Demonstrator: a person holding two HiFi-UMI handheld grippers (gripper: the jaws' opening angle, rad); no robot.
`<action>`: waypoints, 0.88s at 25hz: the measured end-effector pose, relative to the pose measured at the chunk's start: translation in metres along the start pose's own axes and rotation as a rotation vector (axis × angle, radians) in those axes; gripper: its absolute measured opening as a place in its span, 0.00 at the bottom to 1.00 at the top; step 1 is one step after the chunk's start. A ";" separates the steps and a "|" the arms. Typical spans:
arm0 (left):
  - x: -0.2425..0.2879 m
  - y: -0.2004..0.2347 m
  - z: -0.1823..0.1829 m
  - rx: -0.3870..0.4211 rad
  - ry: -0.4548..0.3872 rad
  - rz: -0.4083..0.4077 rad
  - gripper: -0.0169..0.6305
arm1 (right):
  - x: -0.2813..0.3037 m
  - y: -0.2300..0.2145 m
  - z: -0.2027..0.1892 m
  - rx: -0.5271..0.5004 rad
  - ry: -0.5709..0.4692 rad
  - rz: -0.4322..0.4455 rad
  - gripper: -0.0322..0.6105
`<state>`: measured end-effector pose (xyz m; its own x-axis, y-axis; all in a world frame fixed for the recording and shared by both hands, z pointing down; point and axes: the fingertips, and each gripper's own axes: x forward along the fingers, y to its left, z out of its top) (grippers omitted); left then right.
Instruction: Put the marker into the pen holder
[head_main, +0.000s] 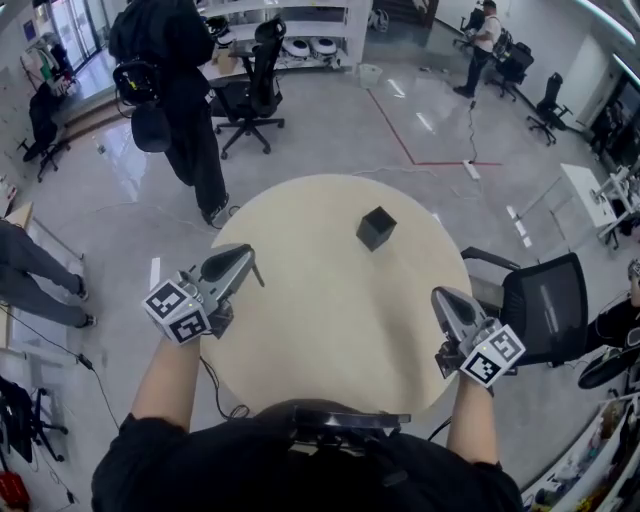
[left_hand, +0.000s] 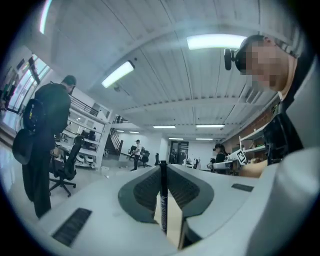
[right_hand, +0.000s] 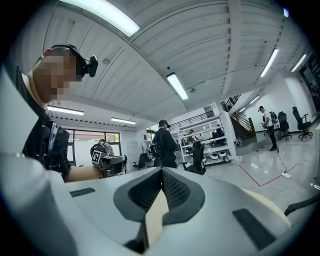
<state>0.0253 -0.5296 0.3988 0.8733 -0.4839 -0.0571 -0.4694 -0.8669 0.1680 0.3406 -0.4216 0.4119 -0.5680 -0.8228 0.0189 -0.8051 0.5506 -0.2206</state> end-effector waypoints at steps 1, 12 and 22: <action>-0.008 0.002 0.006 -0.011 -0.024 0.008 0.08 | 0.003 0.003 0.003 -0.007 -0.001 0.008 0.05; 0.003 0.008 0.020 -0.006 -0.060 -0.012 0.08 | 0.016 0.000 -0.002 -0.011 0.004 0.018 0.05; 0.151 0.029 0.029 0.071 -0.046 -0.150 0.08 | 0.029 -0.078 0.004 -0.042 -0.032 -0.054 0.05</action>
<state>0.1401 -0.6313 0.3662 0.9282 -0.3517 -0.1211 -0.3435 -0.9354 0.0839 0.3878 -0.4890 0.4253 -0.5183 -0.8552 -0.0020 -0.8413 0.5102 -0.1786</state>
